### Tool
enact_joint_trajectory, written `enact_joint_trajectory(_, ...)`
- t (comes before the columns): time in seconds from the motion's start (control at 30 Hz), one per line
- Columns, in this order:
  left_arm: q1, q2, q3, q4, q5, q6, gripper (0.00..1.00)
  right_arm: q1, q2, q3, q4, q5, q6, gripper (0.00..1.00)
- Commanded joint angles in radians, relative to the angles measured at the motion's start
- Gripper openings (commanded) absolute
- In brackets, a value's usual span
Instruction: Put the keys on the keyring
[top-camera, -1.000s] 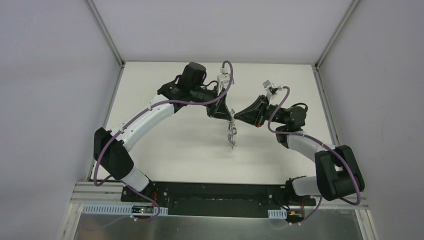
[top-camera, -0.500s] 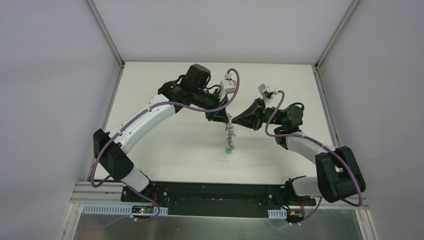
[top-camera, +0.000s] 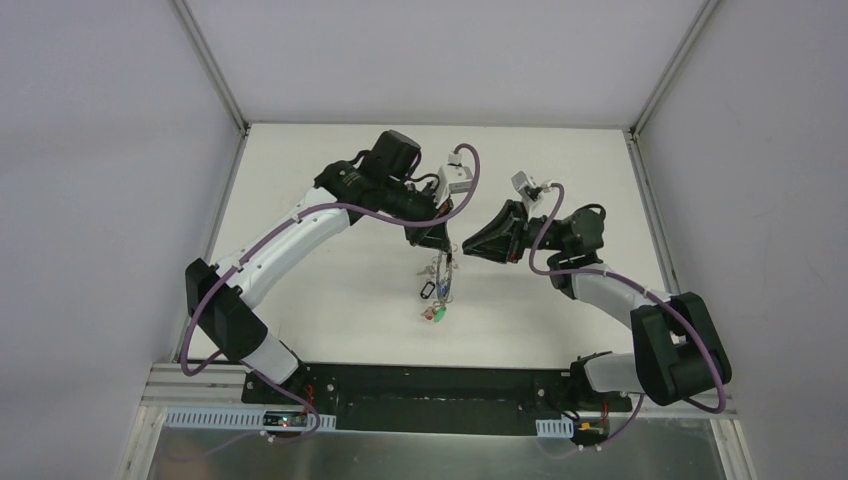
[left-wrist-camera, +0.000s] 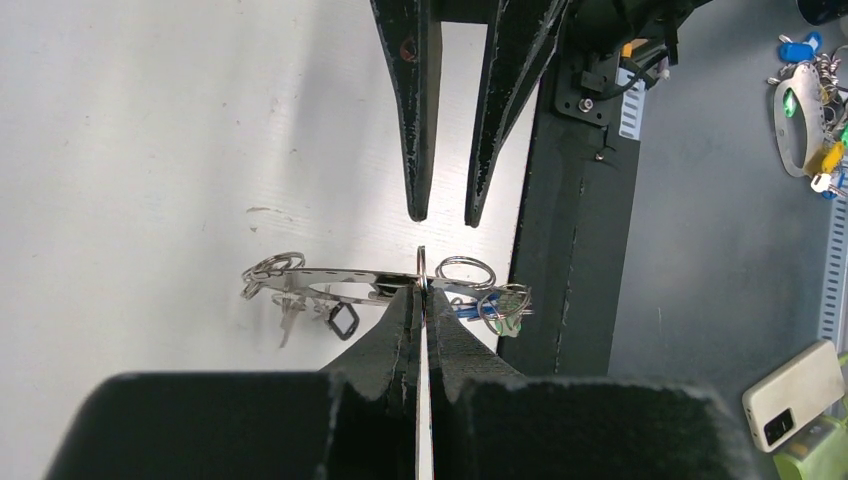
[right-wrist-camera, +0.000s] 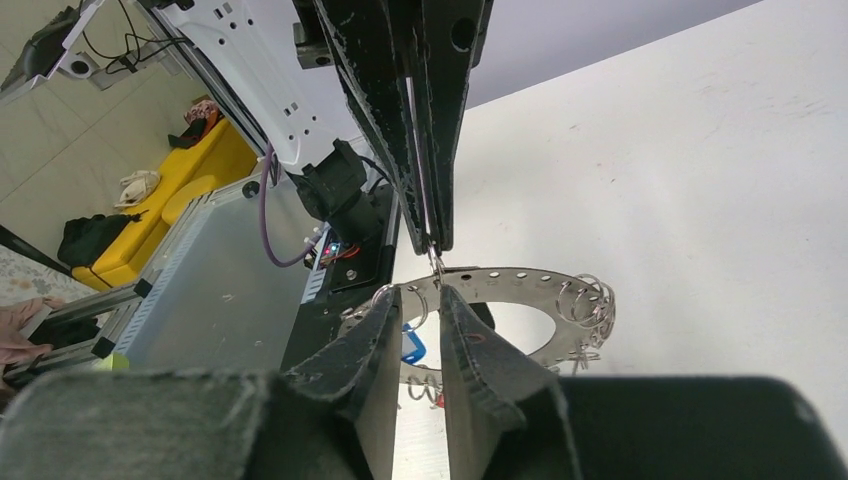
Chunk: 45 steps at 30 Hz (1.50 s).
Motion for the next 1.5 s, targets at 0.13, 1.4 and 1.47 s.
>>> enact_joint_trajectory(0.13,-0.026,0.005,0.048,-0.019,0.046,0.027,0.0,0.013,-0.017,0.018,0.005,-0.023,-0.045,0.27)
enact_joint_trajectory(1.4,-0.051,0.055,0.076,-0.044,0.047,0.044,0.0,0.074,0.012,0.064,-0.083,-0.065,-0.081,0.0)
enact_joint_trajectory(1.47,-0.048,0.054,0.076,-0.035,0.04,0.041,0.0,0.061,0.012,0.066,-0.045,-0.057,-0.041,0.0)
